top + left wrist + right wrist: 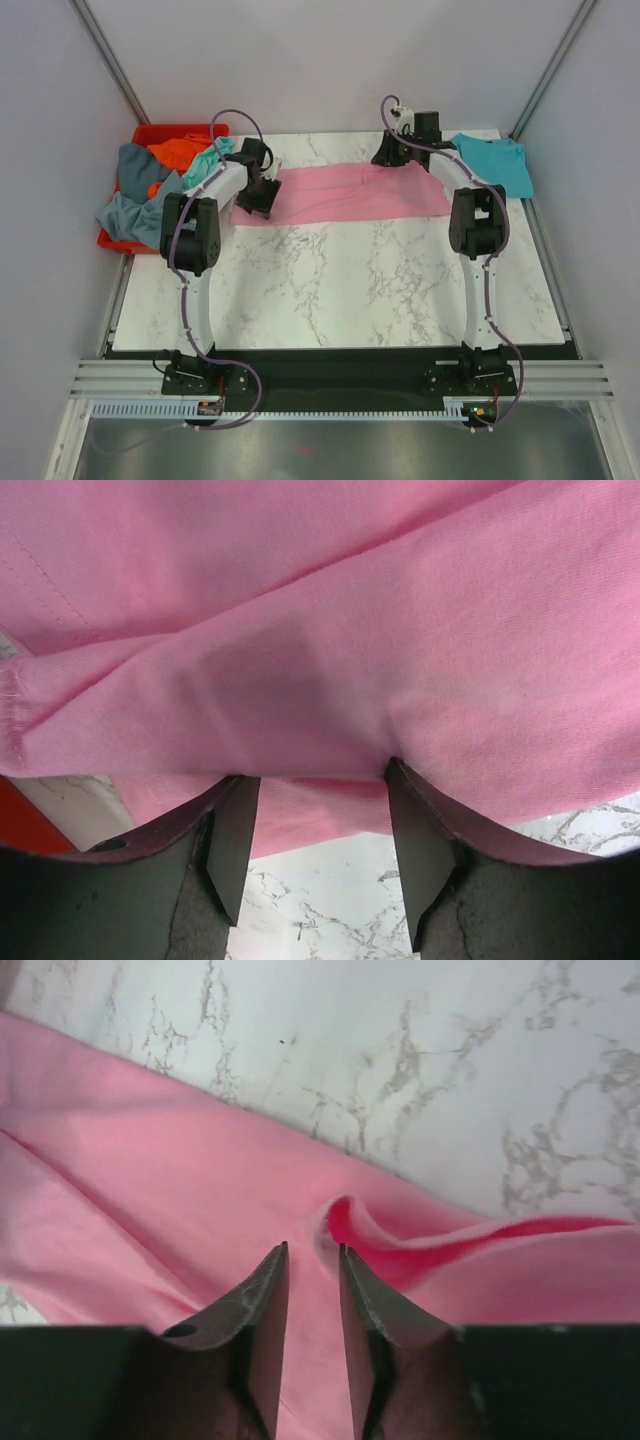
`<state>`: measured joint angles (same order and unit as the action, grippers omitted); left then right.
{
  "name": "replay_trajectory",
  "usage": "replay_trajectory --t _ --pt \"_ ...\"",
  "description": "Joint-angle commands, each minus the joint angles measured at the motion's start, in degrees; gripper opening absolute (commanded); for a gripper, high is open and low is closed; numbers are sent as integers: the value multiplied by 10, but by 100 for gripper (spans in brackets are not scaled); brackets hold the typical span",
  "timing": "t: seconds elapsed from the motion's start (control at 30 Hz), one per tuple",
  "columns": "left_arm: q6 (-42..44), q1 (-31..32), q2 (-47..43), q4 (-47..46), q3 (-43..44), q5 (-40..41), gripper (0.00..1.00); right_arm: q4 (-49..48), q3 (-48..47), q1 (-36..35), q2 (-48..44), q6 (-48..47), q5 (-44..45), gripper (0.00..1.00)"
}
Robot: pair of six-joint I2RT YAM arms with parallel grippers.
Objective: Fold and stack the t-shirts
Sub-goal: Fold the tshirt
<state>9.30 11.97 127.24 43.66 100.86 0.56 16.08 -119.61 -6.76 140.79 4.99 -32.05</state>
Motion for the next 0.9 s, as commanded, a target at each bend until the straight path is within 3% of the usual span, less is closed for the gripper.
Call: replay_trajectory --t 0.0,0.2,0.3,0.5,0.67,0.87 --pt "-5 13 1 10 -33 10 64 -31 -38 -21 15 17 1 39" --pt "-8 14 -42 6 -35 22 68 -38 -38 -24 -55 -3 20 54" --pt "-5 17 -66 8 -23 28 77 -39 -11 -15 -105 -6 19 56" --pt "0 18 -117 16 22 28 84 -34 103 17 -192 1 28 56" --pt "2 13 -122 14 32 38 87 -29 202 61 -205 30 38 57" --pt "-6 -9 -91 13 28 38 88 -10 208 84 -163 19 49 56"
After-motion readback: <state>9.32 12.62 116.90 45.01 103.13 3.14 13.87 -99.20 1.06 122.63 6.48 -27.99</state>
